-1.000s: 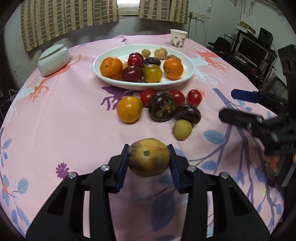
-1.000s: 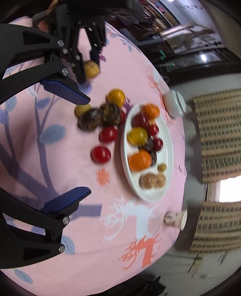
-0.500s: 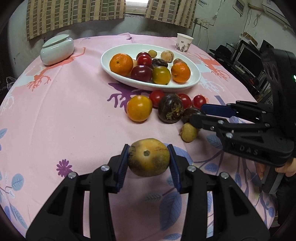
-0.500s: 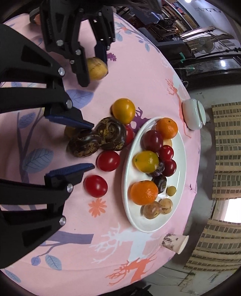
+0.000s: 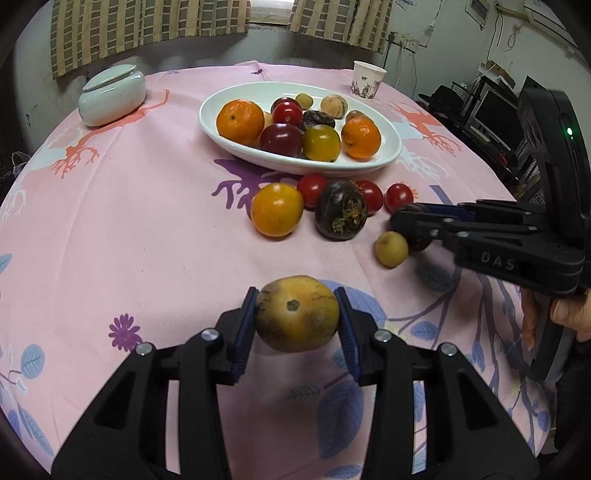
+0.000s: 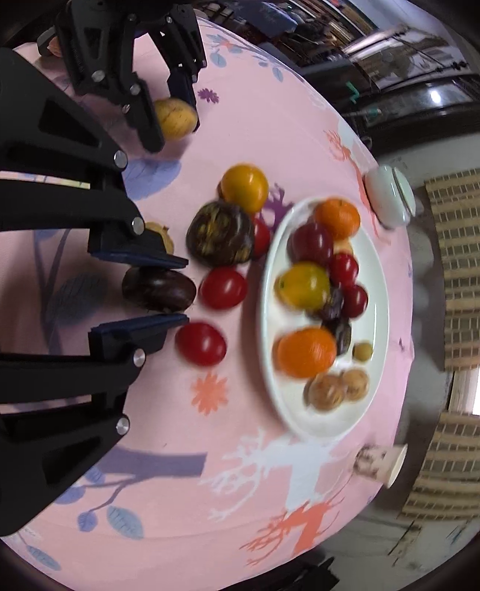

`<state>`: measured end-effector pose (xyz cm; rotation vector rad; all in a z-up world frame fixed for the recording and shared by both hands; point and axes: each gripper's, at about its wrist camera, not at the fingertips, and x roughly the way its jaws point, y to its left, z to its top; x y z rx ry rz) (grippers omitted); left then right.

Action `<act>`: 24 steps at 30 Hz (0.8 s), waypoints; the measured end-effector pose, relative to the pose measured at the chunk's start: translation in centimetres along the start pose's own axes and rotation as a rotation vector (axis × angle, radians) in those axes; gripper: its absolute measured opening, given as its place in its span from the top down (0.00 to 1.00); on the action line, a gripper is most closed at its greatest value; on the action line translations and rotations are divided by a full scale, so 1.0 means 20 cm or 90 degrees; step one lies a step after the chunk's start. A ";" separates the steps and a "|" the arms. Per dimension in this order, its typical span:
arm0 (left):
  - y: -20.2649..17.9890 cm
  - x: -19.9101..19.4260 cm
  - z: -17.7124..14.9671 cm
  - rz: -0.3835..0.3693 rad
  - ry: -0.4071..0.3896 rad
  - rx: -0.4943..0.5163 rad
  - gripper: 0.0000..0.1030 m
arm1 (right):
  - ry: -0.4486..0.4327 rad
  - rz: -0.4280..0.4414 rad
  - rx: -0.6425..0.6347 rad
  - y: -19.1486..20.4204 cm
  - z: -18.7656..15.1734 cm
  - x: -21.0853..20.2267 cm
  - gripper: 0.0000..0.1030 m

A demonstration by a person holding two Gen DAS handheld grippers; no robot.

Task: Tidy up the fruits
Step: 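Grasp a yellow-brown mango with the left tool while the right tool grasps a dark fruit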

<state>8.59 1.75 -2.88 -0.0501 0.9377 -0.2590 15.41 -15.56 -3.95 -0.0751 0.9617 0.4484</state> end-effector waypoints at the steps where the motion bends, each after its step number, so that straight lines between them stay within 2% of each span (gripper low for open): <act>1: 0.00 0.00 0.00 0.000 0.001 0.000 0.60 | -0.003 0.005 0.000 -0.02 -0.01 -0.01 0.77; 6: -0.01 0.02 -0.01 0.006 0.009 0.008 0.59 | -0.007 0.005 -0.006 -0.02 -0.02 -0.01 0.76; 10: -0.01 0.03 -0.01 0.010 0.012 0.004 0.59 | 0.017 0.000 -0.017 0.00 -0.02 0.05 0.76; 14: -0.01 0.04 -0.01 0.008 0.016 0.003 0.59 | 0.005 0.018 0.000 -0.02 -0.04 0.06 0.76; 17: -0.02 0.04 -0.01 0.017 0.011 0.009 0.60 | 0.000 0.047 0.017 -0.05 -0.05 0.00 0.76; 20: -0.04 0.01 -0.01 0.029 -0.005 0.017 0.60 | -0.020 0.055 0.020 -0.06 -0.07 -0.09 0.77; 24: -0.05 -0.02 0.01 0.018 0.002 0.013 0.60 | -0.031 0.056 0.024 -0.10 -0.09 -0.18 0.77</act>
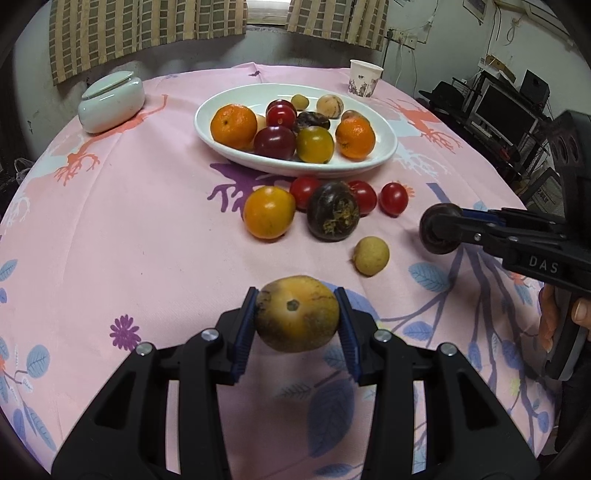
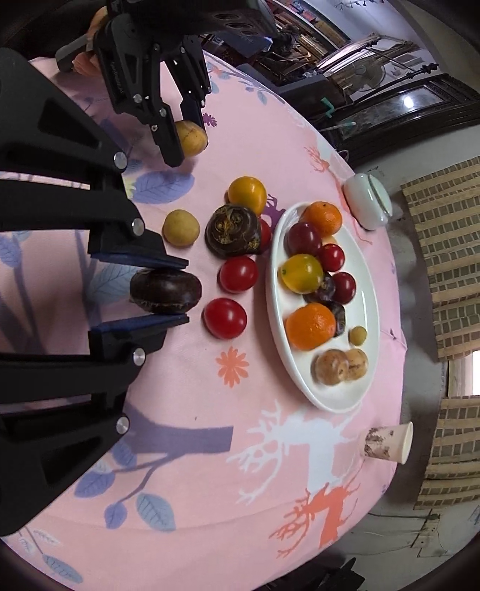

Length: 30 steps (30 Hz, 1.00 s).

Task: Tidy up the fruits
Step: 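Grasp a yellow-brown mango with the left tool while the right tool grasps a dark fruit, then carry both fruits onto the white plate and open both tools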

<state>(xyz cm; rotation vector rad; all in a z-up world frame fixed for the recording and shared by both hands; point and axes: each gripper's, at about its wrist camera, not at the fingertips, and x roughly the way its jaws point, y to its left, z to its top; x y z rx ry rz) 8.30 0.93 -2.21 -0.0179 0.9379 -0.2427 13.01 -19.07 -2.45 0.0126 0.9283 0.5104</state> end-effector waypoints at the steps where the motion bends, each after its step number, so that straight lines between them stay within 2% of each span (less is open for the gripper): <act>1: 0.00 -0.01 0.00 0.005 0.001 0.003 0.60 | 0.000 0.003 0.002 -0.01 0.00 -0.01 0.77; 9: -0.01 -0.04 -0.02 0.018 0.010 -0.003 0.60 | 0.019 -0.012 0.002 -0.07 -0.10 0.01 0.77; 16: -0.01 -0.02 -0.03 0.021 0.021 -0.006 0.60 | 0.021 -0.016 -0.012 -0.05 -0.12 0.03 0.77; 19: -0.01 -0.03 -0.02 0.026 0.015 0.001 0.60 | 0.018 0.007 0.016 -0.08 -0.11 0.01 0.77; 23: -0.01 -0.08 0.04 0.027 -0.001 0.010 0.60 | -0.010 0.032 0.044 -0.13 -0.05 -0.09 0.77; 30: -0.01 -0.18 0.26 0.033 -0.037 0.030 0.60 | -0.072 0.032 0.007 -0.09 0.17 -0.29 0.77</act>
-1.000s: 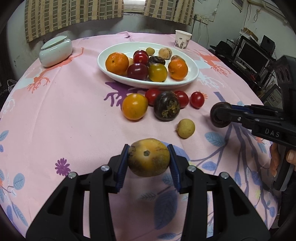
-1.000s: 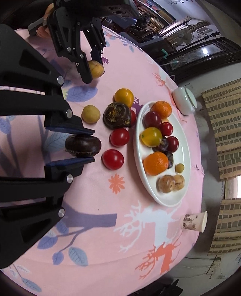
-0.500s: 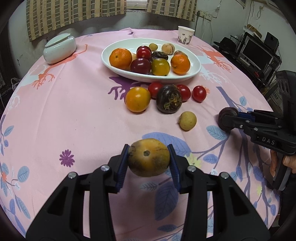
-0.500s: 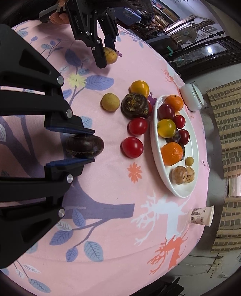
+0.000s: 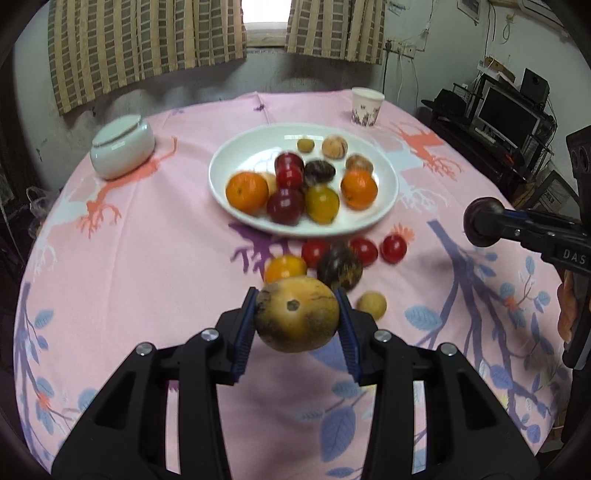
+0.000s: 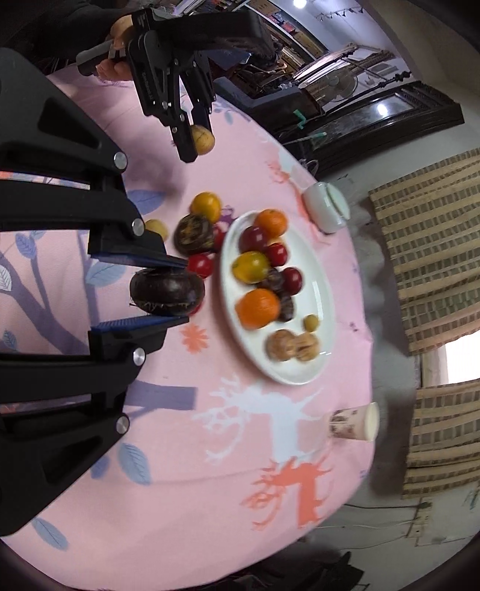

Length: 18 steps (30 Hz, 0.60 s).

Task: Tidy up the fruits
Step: 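Carry both fruits onto the white plate and open both tools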

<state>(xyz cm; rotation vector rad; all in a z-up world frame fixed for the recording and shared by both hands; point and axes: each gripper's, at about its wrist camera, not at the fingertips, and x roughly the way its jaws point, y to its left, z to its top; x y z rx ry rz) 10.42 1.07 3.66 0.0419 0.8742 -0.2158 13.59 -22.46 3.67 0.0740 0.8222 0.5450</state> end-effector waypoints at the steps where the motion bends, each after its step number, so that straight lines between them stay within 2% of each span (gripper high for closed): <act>1: 0.01 -0.01 0.04 0.002 -0.006 -0.001 0.60 | -0.009 -0.004 -0.007 0.01 0.05 -0.01 0.77; 4: 0.01 -0.01 0.16 0.005 -0.026 0.000 0.60 | -0.028 -0.006 -0.019 0.03 0.16 -0.01 0.77; 8: 0.02 0.05 0.35 0.010 -0.043 -0.002 0.60 | -0.040 -0.010 -0.025 0.05 0.30 0.12 0.77; 13: 0.03 0.32 0.53 0.011 -0.021 -0.019 0.60 | -0.018 -0.030 -0.023 0.02 0.40 0.40 0.77; 18: 0.08 0.53 0.58 0.018 0.004 -0.034 0.60 | 0.003 -0.037 -0.015 -0.03 0.44 0.63 0.77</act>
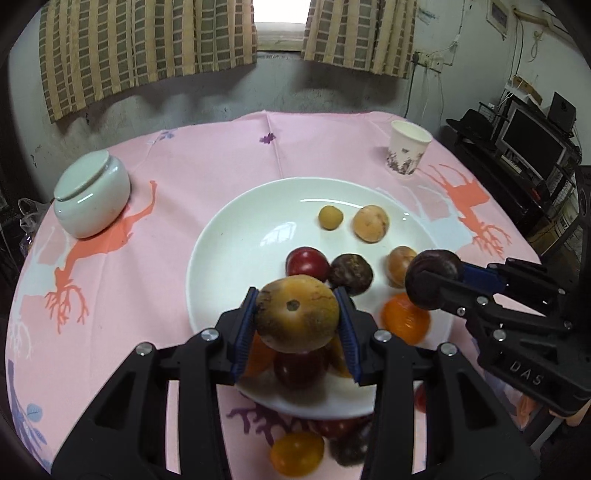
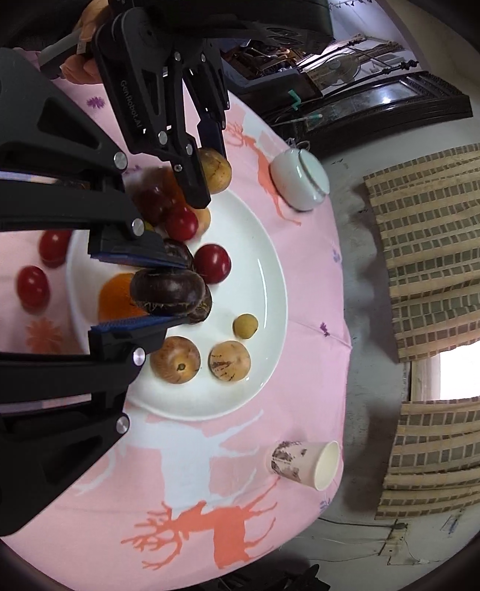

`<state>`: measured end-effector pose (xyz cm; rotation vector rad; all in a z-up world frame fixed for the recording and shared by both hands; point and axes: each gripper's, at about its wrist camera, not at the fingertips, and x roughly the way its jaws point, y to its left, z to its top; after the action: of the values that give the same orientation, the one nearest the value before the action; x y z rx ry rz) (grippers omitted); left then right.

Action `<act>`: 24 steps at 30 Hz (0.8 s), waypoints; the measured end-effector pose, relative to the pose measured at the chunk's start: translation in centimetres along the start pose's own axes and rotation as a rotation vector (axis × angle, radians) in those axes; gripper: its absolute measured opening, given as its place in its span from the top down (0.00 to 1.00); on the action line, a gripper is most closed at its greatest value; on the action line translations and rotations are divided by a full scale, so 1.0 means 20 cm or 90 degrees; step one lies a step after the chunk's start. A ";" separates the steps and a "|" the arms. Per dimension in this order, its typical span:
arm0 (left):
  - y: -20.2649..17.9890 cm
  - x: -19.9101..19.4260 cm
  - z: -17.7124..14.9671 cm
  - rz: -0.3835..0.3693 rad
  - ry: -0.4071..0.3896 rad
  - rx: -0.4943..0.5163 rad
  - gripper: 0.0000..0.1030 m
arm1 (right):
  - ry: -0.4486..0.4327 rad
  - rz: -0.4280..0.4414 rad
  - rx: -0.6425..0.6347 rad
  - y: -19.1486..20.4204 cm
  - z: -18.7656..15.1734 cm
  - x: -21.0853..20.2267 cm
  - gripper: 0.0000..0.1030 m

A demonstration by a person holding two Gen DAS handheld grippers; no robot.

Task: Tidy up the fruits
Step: 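Carry both fruits onto the white plate and open both tools, then grasp a yellow-orange tomato with the left tool while the right tool grasps a red tomato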

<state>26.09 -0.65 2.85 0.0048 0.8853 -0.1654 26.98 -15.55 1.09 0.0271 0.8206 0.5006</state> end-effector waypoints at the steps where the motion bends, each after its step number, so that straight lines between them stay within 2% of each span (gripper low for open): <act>1: 0.01 0.03 0.00 0.001 0.005 -0.003 0.60 | 0.000 0.001 0.000 0.00 0.00 0.03 0.77; 4: 0.03 0.10 0.01 -0.002 0.015 -0.014 0.58 | 0.005 0.003 -0.004 -0.01 -0.01 0.09 0.76; 5: 0.03 0.11 0.02 0.000 0.014 -0.013 0.53 | 0.005 0.005 0.001 -0.01 -0.01 0.10 0.76; 7: 0.02 0.13 0.02 0.013 0.009 -0.012 0.50 | 0.001 -0.002 0.007 -0.02 -0.01 0.11 0.76; 9: 0.02 0.12 0.02 0.006 0.009 -0.021 0.45 | -0.001 -0.002 0.011 -0.03 -0.02 0.10 0.76; 10: 0.02 0.10 0.02 0.002 0.007 -0.021 0.45 | -0.002 -0.004 0.013 -0.03 -0.02 0.08 0.76; 12: 0.02 0.05 0.01 0.011 -0.005 -0.014 0.36 | -0.010 -0.002 0.019 -0.05 -0.03 0.03 0.76; 15: 0.03 -0.06 -0.02 0.010 -0.029 -0.008 0.34 | -0.012 0.000 0.023 -0.06 -0.06 -0.06 0.75; 20: 0.03 -0.21 -0.13 0.014 -0.033 0.001 0.34 | -0.010 -0.015 0.019 -0.06 -0.16 -0.20 0.75; 24: 0.02 -0.31 -0.24 0.028 -0.035 0.011 0.29 | -0.005 -0.014 0.021 -0.04 -0.26 -0.29 0.74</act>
<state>18.54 0.95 4.50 0.0364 0.8279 -0.1309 20.32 -19.77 1.44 0.0511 0.8206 0.4659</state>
